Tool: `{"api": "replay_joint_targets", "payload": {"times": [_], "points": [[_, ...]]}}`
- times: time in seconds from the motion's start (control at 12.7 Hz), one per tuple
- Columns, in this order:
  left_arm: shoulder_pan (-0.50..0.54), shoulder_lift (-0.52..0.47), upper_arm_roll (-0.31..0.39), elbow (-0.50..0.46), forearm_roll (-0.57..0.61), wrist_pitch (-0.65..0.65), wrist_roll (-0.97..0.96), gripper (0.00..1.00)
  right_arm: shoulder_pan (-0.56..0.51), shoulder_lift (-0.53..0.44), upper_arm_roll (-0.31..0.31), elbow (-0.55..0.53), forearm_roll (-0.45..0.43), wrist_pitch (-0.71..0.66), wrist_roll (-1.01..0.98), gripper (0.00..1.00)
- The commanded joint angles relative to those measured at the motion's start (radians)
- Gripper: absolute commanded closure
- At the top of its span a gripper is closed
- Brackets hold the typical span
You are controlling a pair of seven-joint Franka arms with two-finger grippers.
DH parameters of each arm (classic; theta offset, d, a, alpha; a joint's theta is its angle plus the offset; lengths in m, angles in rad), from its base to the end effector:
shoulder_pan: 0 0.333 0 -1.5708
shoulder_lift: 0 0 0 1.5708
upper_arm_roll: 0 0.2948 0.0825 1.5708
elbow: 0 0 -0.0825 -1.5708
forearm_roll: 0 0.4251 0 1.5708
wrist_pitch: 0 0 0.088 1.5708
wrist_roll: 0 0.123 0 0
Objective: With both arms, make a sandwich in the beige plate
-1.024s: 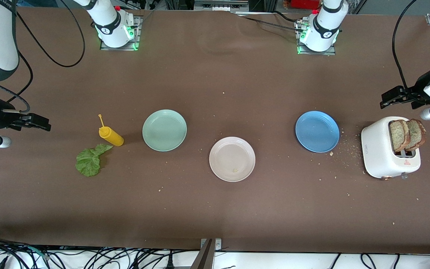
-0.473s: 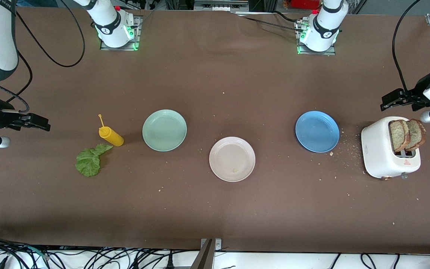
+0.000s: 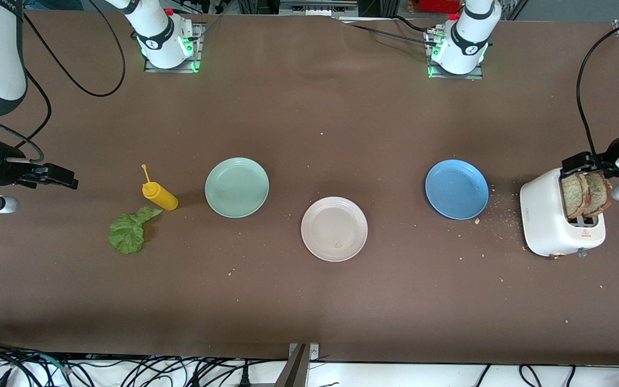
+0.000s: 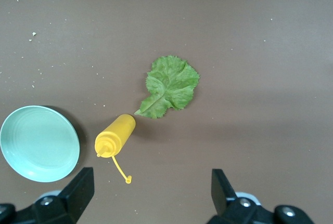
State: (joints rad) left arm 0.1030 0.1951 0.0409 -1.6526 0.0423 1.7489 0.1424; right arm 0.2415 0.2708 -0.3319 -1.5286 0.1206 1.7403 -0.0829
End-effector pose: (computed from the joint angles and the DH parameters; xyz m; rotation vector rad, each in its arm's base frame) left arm 0.6379 0.0956 0.4385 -3.1027 0.0131 0.1625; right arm 0.6699 -0.0291 0.4596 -3.1062 0.0329 0.0640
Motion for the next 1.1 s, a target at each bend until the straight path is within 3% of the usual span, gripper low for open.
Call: {"api": "replay_joint_targets", "payload": {"times": [0.0, 0.32, 0.87, 0.95, 1.02], "points": [[0.058, 0.055, -0.009, 0.007, 0.019, 0.049, 0.104, 0.00, -0.001, 0.013, -0.001, 0.027, 0.017, -0.016, 0.009, 0.00], [0.089, 0.125, -0.007, 0.007, 0.018, 0.075, 0.144, 0.00, 0.002, 0.008, 0.001, 0.016, 0.019, -0.022, -0.026, 0.00], [0.129, 0.178, -0.007, -0.035, 0.018, 0.129, 0.147, 0.00, -0.008, -0.016, -0.015, -0.054, 0.036, 0.019, -0.381, 0.01], [0.129, 0.185, -0.007, -0.036, 0.019, 0.130, 0.148, 0.07, -0.008, -0.019, -0.027, -0.076, 0.068, 0.028, -0.437, 0.01], [0.130, 0.188, -0.007, -0.036, 0.019, 0.129, 0.151, 0.26, -0.008, -0.022, -0.045, -0.108, 0.126, 0.044, -0.510, 0.01]]}}
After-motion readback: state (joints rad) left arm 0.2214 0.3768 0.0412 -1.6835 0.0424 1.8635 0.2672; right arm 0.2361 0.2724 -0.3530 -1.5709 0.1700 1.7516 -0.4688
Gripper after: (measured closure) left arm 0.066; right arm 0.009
